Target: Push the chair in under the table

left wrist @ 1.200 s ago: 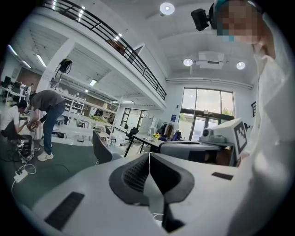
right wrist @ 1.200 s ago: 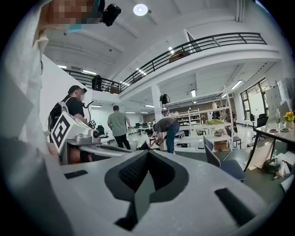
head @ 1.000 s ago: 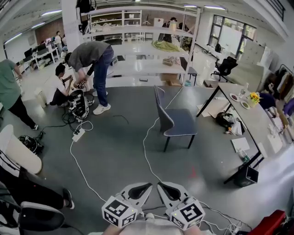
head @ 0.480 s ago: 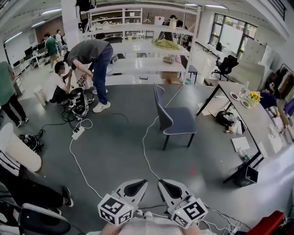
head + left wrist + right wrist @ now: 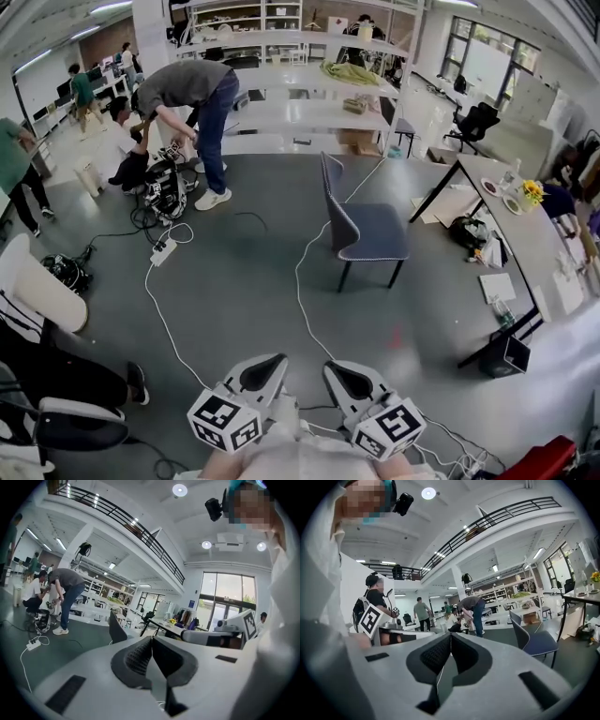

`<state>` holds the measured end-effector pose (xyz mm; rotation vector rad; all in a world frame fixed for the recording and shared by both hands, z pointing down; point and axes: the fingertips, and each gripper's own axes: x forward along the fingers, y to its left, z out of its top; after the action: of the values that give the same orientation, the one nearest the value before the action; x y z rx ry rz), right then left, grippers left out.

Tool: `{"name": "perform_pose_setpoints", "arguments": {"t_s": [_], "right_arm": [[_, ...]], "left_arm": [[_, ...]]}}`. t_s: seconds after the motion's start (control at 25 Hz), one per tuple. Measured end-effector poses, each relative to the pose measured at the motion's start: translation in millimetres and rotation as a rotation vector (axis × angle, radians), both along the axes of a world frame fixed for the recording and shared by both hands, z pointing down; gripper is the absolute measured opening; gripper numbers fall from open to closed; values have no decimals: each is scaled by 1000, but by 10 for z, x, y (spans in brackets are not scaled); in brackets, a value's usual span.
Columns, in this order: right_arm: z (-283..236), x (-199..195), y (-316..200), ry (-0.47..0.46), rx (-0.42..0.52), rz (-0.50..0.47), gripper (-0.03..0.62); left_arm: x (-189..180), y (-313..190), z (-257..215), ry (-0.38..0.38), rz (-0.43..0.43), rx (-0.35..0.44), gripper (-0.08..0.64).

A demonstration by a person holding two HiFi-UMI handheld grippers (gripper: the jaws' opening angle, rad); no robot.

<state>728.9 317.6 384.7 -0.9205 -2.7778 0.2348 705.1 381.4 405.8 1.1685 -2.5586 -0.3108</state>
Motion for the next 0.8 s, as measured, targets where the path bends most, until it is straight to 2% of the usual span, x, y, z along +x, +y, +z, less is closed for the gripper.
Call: {"name": "perform_pose_setpoints", "arguments": {"t_s": [0.28, 0.52, 0.8], "right_arm": [[59, -448, -29, 13, -2, -1, 3], [98, -1237, 125, -5, -23, 9, 3], [35, -2231, 582, -19, -33, -20, 3]], "left_arm": [[-431, 51, 118, 27, -15, -2, 15], [-1130, 133, 152, 14, 19, -11, 16], [-2022, 394, 71, -2, 51, -28, 16]]}}
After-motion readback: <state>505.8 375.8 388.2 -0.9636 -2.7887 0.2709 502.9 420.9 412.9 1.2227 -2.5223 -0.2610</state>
